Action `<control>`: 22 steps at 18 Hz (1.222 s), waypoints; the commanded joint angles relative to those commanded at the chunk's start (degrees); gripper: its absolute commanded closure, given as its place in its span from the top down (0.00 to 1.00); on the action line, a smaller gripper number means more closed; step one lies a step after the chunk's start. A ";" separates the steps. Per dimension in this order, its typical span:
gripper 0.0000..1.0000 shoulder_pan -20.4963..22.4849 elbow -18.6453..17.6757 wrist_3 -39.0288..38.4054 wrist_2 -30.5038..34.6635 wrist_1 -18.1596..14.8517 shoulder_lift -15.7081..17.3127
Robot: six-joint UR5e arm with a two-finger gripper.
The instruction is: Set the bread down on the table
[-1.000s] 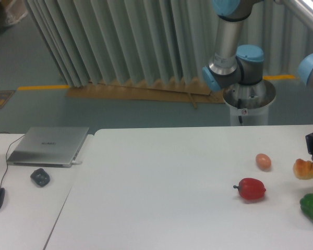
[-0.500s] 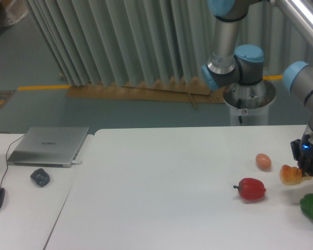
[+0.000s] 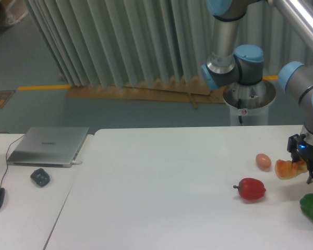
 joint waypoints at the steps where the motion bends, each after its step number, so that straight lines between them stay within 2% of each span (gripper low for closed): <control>1: 1.00 0.00 -0.09 0.00 0.00 0.00 -0.09; 14: 1.00 -0.88 -0.79 -0.79 0.00 0.44 -0.09; 15: 1.00 -0.53 0.25 -0.79 0.26 0.09 0.00; 17: 1.00 -0.79 -3.15 -0.53 -0.26 0.87 1.84; 19: 1.00 -0.70 -1.23 -0.79 0.17 2.02 0.97; 21: 1.00 -0.97 -4.29 -0.79 -0.35 2.54 2.19; 22: 1.00 -1.05 -2.30 -0.88 0.17 3.24 1.33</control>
